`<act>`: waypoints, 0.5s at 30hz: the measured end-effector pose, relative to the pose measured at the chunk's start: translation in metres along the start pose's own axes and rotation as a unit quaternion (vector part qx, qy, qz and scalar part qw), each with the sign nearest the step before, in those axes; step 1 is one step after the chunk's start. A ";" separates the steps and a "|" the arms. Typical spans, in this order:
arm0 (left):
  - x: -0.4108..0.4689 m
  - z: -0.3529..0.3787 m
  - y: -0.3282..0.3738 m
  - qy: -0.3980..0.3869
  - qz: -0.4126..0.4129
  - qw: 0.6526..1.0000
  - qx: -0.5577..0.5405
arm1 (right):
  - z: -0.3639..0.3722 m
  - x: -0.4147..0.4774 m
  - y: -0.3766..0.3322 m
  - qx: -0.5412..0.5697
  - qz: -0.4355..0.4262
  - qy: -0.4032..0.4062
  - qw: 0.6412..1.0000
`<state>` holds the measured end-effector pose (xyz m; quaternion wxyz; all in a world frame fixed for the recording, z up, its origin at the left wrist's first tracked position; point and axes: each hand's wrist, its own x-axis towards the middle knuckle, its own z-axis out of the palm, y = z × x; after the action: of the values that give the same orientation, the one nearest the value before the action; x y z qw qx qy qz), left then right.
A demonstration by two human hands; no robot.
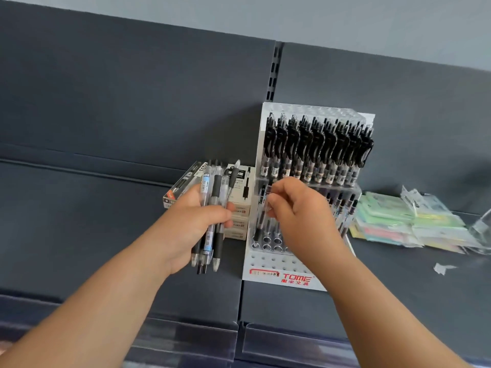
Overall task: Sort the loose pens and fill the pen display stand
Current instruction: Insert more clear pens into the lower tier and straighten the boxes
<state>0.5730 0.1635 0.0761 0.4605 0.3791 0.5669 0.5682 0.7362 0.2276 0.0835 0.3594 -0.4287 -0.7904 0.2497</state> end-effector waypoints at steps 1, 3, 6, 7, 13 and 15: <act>-0.001 -0.001 0.001 -0.002 0.001 1.000 0.003 | 0.003 -0.001 0.002 -0.015 0.000 -0.002 1.000; -0.002 -0.004 0.001 -0.007 0.004 1.000 0.005 | 0.009 -0.002 0.006 -0.055 0.002 -0.012 0.998; -0.004 -0.010 0.001 -0.010 0.006 1.000 -0.003 | 0.017 -0.009 0.010 -0.086 0.013 -0.019 0.996; -0.004 -0.011 0.001 -0.013 0.006 1.000 -0.005 | 0.019 -0.010 0.011 -0.091 0.015 -0.016 0.996; -0.007 -0.012 0.006 -0.037 -0.007 0.999 -0.033 | 0.013 -0.009 0.004 -0.102 0.029 -0.019 0.994; -0.007 -0.010 0.007 -0.046 -0.008 0.998 -0.035 | 0.007 -0.009 -0.004 -0.103 0.016 0.028 0.994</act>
<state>0.5649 0.1543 0.0828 0.5033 0.3838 0.5280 0.5662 0.7319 0.2168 0.0784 0.3311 -0.4825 -0.7948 0.1611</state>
